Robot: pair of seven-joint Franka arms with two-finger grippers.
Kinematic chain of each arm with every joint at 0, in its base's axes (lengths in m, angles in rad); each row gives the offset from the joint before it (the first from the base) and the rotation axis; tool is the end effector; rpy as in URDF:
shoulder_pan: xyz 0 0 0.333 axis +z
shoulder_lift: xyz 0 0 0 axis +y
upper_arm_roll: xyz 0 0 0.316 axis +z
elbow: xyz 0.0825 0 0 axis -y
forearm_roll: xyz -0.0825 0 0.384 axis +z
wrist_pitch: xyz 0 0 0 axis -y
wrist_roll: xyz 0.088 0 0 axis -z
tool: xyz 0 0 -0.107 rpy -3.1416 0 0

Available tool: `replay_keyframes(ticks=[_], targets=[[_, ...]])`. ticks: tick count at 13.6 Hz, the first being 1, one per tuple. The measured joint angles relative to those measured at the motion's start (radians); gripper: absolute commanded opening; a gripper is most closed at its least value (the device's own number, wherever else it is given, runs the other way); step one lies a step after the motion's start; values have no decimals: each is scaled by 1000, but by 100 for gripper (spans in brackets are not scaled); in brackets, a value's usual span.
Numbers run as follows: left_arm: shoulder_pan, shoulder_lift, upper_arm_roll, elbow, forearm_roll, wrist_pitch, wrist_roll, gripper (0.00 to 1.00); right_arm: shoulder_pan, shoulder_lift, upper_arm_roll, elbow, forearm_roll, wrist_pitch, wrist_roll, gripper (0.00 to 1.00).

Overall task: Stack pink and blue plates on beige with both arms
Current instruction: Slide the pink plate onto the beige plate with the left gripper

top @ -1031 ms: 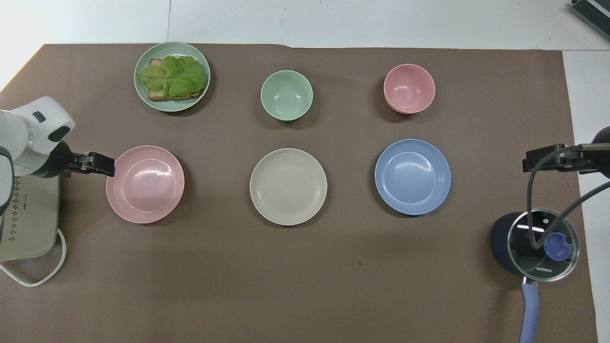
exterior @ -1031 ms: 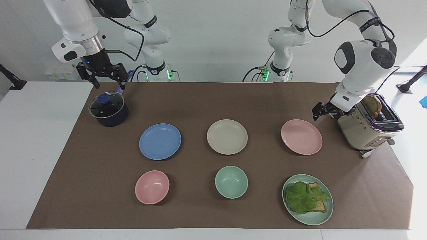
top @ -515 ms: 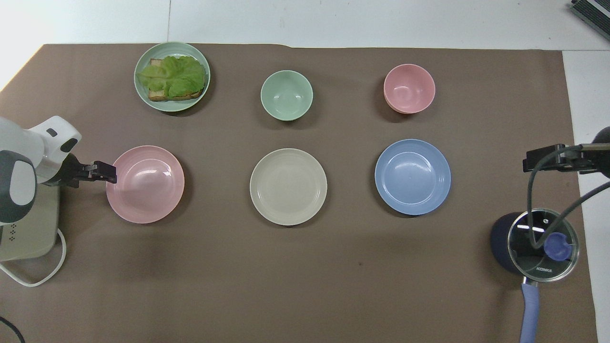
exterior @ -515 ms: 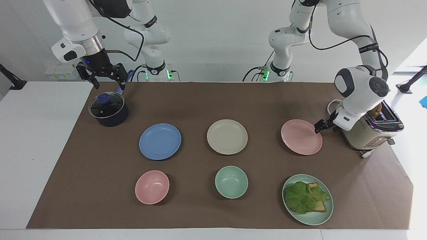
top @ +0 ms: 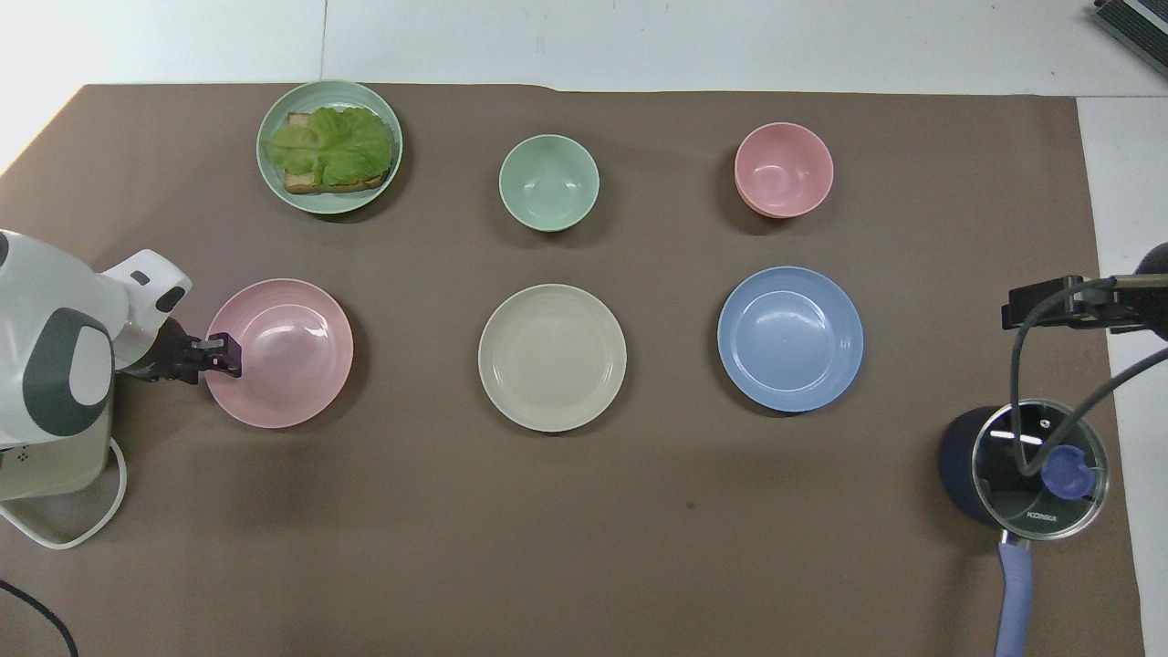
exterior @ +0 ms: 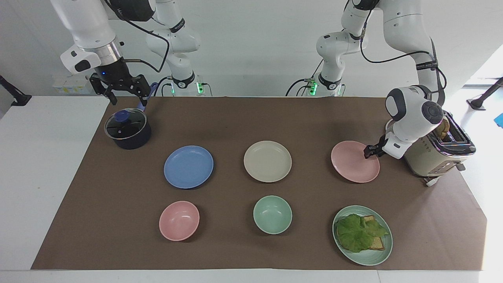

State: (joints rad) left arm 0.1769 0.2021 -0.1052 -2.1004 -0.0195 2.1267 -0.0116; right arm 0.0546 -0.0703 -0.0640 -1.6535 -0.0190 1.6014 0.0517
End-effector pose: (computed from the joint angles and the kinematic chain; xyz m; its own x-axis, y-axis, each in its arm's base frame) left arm 0.5516 0.0395 0.3107 0.9805 0.0908 -0.1745 0.0981 -0.9946 0.0336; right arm 0.5350 -0.0082 0.6263 0.9980 -0.0604 0.0188 -0.0607 -0.9981 0.0136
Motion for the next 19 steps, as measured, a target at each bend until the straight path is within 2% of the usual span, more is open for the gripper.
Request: replay_keyframes(ticks=[5,7,9,12,15,19], targets=[[0,-12,0,20,-1,-70,1,0,0,0,0,0,0,0,0,100],[0,-17,-4,68,-1,-182,8,0,0,0,0,0,0,0,0,100],[-15,-20,-12,170,-11,-350,9,0,0,0,0,0,0,0,0,100],[-113,-34,-18,268,-45,-485,-88,0,0,0,0,0,0,0,0,100],[-274,-36,-29,275,-101,-478,-301,0,-1,0,-1,0,0,0,0,100],[-412,-33,-32,242,-203,-310,-373,0,-1,0,-1,0,0,0,0,100]])
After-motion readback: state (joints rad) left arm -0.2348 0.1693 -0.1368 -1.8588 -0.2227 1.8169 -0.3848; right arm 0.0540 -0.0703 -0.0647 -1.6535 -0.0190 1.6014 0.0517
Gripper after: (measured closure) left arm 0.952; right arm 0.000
